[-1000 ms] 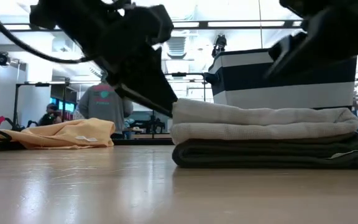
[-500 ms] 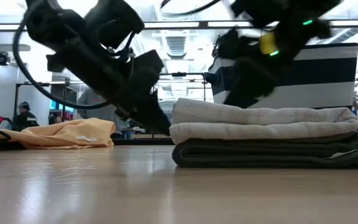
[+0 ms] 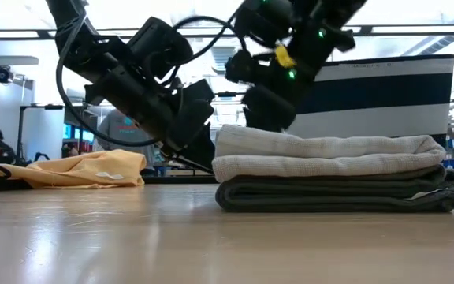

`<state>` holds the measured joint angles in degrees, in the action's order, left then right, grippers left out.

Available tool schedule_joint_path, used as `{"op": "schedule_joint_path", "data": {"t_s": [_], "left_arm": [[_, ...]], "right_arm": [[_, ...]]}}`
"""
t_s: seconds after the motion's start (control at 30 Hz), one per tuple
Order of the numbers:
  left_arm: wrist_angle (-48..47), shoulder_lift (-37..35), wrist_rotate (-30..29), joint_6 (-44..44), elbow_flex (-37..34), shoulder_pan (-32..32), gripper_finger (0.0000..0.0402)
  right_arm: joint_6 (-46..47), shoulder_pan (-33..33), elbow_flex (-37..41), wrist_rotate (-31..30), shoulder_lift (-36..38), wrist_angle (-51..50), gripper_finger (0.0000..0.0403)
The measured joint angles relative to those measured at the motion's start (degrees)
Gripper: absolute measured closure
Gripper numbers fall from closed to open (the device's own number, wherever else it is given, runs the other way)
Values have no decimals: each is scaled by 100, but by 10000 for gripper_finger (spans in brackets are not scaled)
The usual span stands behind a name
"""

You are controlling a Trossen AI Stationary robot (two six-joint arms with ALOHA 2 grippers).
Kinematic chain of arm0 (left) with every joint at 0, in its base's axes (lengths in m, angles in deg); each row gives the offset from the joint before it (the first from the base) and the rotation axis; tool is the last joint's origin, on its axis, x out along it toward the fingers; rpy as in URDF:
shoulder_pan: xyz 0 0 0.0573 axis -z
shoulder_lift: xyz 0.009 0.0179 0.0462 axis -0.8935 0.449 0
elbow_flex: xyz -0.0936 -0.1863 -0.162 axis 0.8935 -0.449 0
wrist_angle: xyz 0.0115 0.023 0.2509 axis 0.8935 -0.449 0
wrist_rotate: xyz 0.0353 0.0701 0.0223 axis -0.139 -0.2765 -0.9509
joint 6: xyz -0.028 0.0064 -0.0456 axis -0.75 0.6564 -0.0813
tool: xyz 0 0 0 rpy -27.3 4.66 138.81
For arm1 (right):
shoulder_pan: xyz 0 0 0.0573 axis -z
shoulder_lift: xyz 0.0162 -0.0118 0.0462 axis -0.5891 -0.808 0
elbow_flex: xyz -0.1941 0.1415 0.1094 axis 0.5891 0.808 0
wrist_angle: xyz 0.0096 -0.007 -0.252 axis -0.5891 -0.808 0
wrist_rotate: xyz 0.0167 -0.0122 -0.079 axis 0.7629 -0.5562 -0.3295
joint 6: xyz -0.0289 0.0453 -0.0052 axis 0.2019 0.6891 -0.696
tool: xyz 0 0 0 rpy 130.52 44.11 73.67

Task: Fold kitchen towel into neat rectangle
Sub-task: Stack the white patterned towel on top of the gray towel

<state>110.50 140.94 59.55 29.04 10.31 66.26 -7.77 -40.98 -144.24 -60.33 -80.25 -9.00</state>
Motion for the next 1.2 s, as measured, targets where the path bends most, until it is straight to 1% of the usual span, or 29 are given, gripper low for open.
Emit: {"op": "schedule_joint_path", "data": {"t_s": [0.07, 0.1, 0.27, 0.43, 0.47, 0.7, 0.83, 0.9, 1.0, 1.2], "left_arm": [[39, 0, 0, 9, -1, 0, 249], [27, 0, 0, 19, -8, 0, 249], [27, 56, 1, 21, -39, 0, 249], [10, 81, 83, 40, -76, 0, 249], [22, 81, 83, 35, -90, 0, 249], [32, 81, 83, 21, -135, 0, 249], [46, 81, 83, 26, -140, 0, 249], [65, 81, 83, 43, -140, 0, 249], [86, 81, 83, 45, -142, 0, 249], [69, 81, 83, 100, -155, 0, 249]], "right_arm": [[210, 35, -126, 0, 98, -161, 273], [457, 84, -176, 4, 135, -321, 271], [2294, 399, -273, -30, 174, -526, 260], [3865, 583, -288, -1, 45, -658, 260], [4047, 597, -288, -3, 6, -675, 262], [4587, 630, -288, -15, -42, -719, 277], [4728, 720, -312, -22, -146, -721, 285], [4827, 756, -325, 84, -231, -825, 285], [4873, 756, -408, 156, -325, -827, 279], [4857, 752, -572, 156, -321, -938, 254]]}}
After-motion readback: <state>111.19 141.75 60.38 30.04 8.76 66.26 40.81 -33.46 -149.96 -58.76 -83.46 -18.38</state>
